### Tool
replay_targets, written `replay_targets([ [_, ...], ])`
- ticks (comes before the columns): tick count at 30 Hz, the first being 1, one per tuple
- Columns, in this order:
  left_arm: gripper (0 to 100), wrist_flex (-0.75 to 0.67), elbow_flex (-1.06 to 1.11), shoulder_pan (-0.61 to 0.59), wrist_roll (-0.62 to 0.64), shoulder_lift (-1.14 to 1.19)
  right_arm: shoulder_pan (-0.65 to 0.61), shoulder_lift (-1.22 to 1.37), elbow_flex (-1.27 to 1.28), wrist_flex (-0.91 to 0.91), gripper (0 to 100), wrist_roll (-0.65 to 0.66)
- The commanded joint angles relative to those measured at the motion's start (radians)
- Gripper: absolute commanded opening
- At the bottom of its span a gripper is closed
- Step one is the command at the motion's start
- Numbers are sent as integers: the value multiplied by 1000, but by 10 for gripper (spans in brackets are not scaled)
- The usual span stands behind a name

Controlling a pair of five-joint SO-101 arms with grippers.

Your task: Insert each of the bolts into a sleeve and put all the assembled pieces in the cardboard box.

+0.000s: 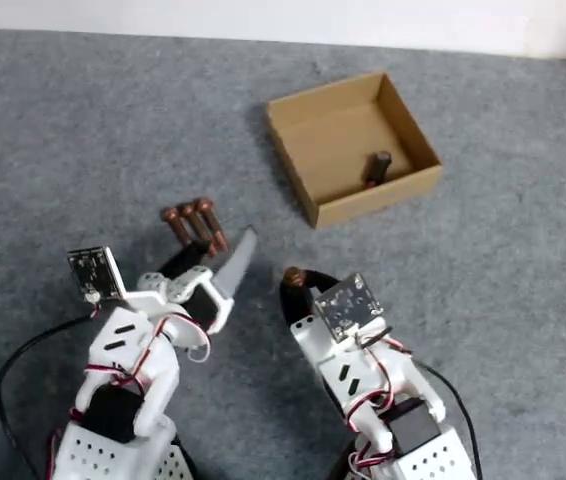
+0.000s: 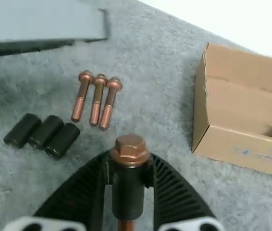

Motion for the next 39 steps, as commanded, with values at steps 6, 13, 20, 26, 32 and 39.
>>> replay_targets([
  [6,8,-3,21,-111,-284,-1,81,-7,-2,-1,4,15],
  [13,7,3,16,-183,-288,-1,188,240,-306,4,4,15],
  [20,8,176,-71,-222,-385,1,280,877,-848,2,4,15],
  [26,8,192,-74,-222,-422,1,378,1435,-1308,19,4,15],
  [32,8,192,-82,-243,-422,2,432,1900,-1756,199,4,14],
  [39,8,192,-113,-243,-423,58,433,2239,-2126,294,4,11],
])
